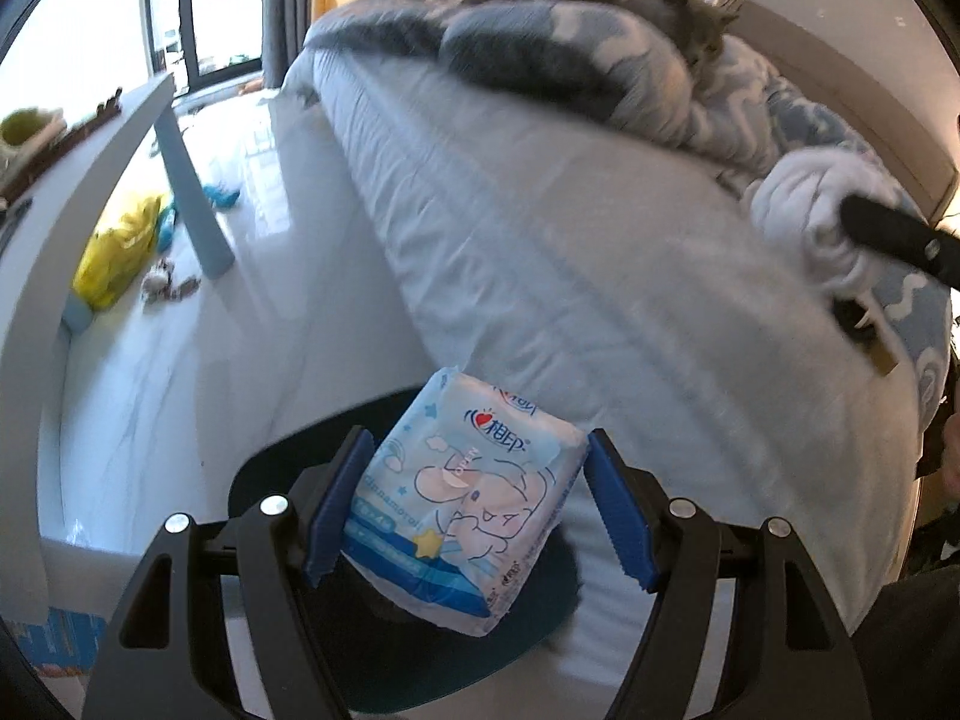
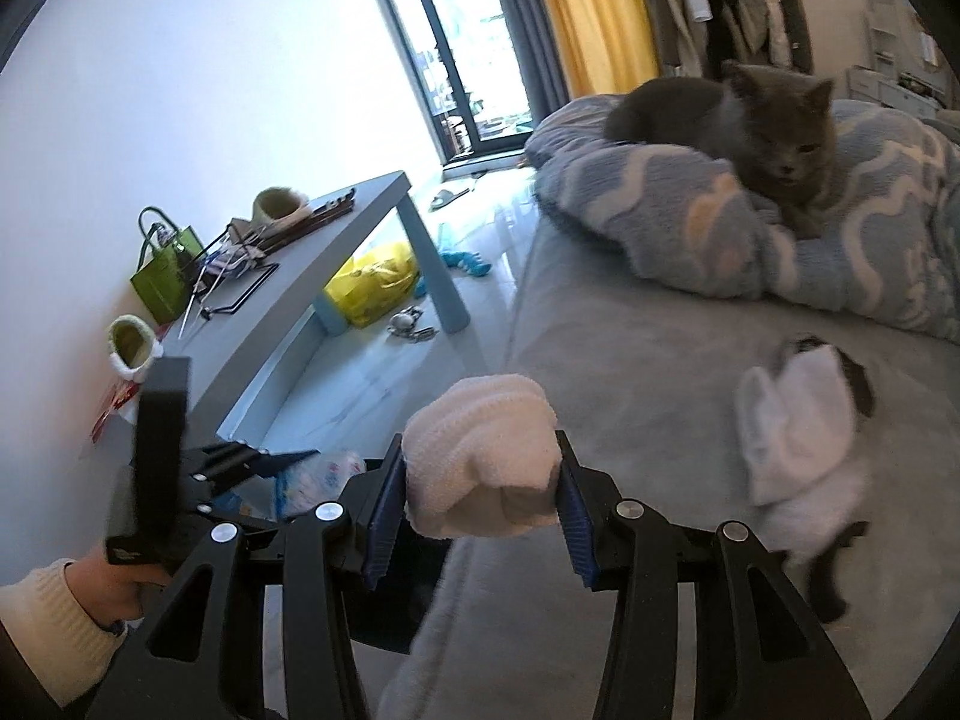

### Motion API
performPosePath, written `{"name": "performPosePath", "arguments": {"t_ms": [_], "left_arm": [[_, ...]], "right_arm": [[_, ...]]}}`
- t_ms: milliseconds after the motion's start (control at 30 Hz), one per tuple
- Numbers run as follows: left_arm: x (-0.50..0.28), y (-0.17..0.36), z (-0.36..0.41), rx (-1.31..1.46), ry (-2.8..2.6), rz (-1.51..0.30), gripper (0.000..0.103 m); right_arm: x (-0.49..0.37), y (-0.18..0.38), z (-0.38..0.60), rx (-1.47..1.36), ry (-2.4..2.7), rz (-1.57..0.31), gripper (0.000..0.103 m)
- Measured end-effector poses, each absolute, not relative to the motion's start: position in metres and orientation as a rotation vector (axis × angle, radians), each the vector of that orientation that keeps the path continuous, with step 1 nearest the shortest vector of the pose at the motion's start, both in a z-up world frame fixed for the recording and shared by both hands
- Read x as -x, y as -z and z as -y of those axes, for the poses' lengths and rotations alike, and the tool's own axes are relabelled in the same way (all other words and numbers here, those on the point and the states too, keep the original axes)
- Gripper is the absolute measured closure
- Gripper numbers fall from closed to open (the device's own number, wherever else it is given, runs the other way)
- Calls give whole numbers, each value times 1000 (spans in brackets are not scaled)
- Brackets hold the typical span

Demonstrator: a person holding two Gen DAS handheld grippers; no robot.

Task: Collect trash
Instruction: 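Carry the tissue and wipe pack over the green bin with both tools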

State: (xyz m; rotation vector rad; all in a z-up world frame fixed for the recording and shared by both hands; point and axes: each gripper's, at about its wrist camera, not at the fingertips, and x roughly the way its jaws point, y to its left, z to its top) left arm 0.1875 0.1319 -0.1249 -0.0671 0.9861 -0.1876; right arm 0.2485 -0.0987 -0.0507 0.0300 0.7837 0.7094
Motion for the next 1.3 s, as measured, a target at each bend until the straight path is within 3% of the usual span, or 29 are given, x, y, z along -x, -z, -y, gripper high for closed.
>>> {"name": "performPosePath", "arguments": {"t_ms": [567,767,1133,1300], "left_arm": [[-169,199,-188,80,165,-1221,28],[-158,209,-197,76,190,-1241,20],[-141,163,-231,105,151,-1108,19],[-136,130,-256,160,115,-1009,24]], "right_arm": [[-235,67,4,63,-826,-845,56],[-236,83,-18,92,-833,-898,56],[-233,112,-50,157,-835,-970,56],[-231,129,-69,192,-843,-1010,56]]}}
